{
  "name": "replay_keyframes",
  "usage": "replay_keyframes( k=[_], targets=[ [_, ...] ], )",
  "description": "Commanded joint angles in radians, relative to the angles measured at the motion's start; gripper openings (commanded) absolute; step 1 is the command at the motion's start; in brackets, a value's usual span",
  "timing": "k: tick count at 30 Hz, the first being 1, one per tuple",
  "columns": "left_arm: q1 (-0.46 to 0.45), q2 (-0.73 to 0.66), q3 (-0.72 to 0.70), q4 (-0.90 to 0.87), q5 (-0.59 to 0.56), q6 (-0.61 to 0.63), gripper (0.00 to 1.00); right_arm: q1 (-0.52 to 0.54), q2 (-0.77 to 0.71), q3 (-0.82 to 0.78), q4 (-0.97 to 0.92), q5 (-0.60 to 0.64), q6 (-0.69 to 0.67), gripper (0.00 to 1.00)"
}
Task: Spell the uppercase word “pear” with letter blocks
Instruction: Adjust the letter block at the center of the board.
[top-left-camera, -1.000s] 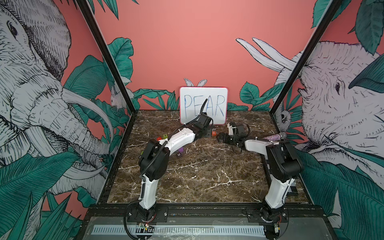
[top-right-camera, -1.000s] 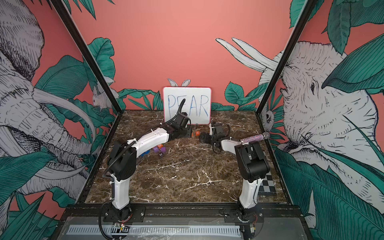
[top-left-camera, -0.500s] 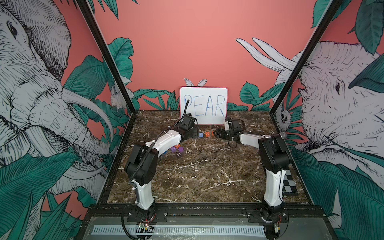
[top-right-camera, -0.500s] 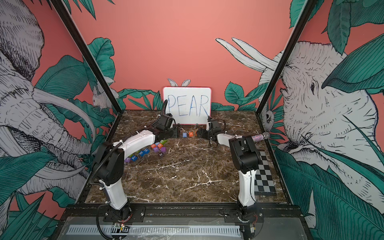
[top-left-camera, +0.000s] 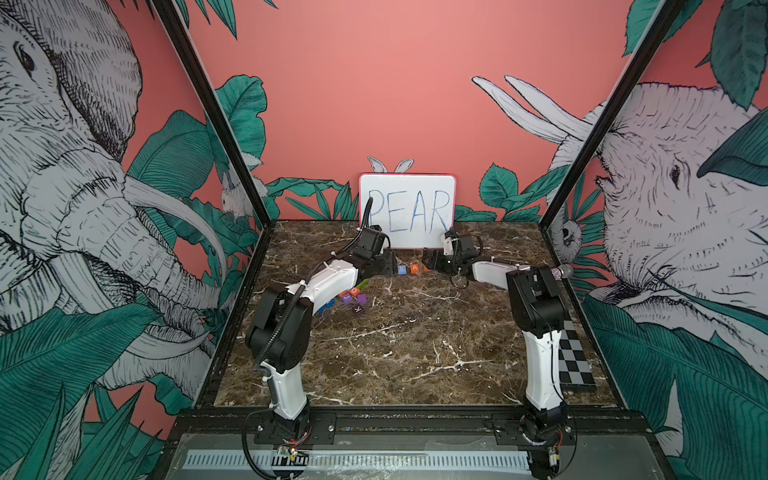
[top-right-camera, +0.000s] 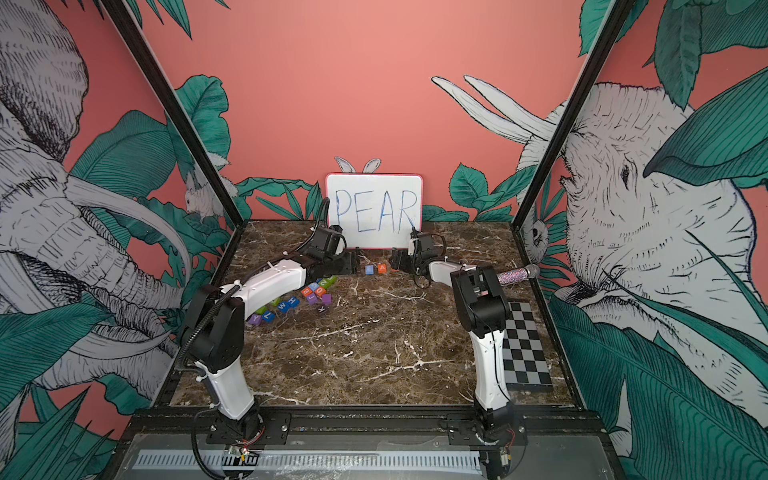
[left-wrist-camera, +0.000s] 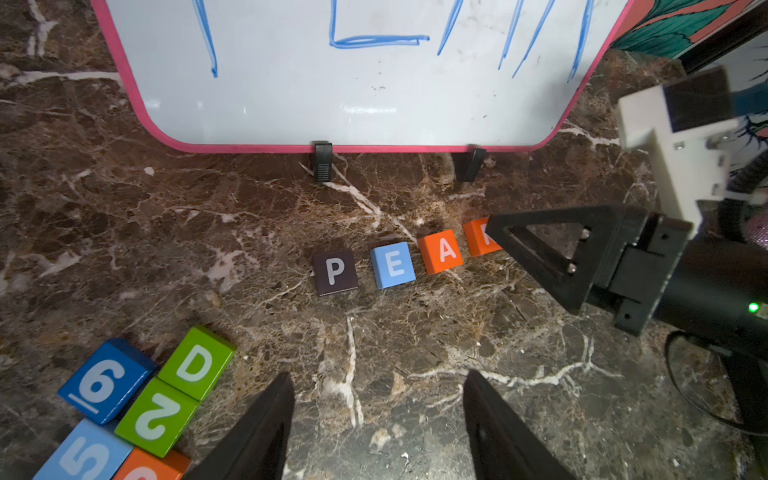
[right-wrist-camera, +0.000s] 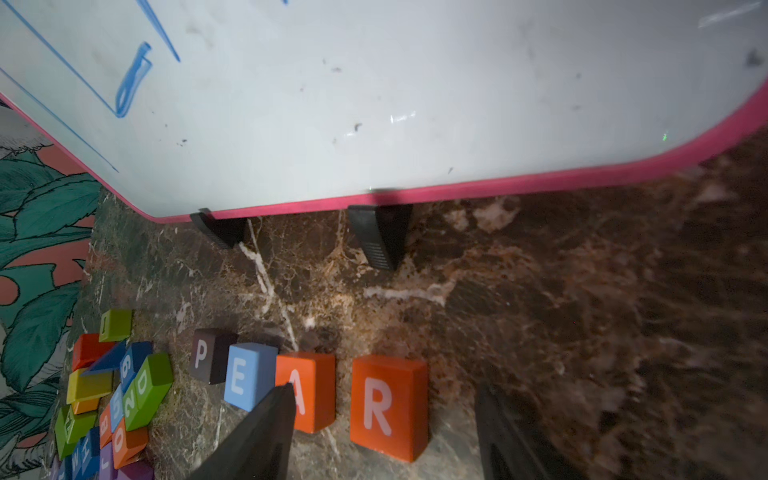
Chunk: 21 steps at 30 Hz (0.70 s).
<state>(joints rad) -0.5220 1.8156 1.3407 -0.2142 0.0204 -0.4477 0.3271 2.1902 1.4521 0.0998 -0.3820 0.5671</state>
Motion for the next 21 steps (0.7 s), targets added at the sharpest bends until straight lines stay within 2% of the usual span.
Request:
replay_keyframes(
  k=[1,12,21],
  targets=[
    [0.001,-0.004,0.027,0.012,0.020,0.004,0.66,0.006,0.026,0.029,0.021,-0.027,0.026,0.68],
    [0.000,-0.020,0.015,0.009,0.018,0.016,0.66,0.016,0.002,0.014,0.021,-0.023,0.019,0.65],
    [0.001,-0.182,-0.070,-0.011,-0.036,0.074,0.69,0.013,-0.195,-0.053,-0.019,0.046,-0.044,0.68]
  ],
)
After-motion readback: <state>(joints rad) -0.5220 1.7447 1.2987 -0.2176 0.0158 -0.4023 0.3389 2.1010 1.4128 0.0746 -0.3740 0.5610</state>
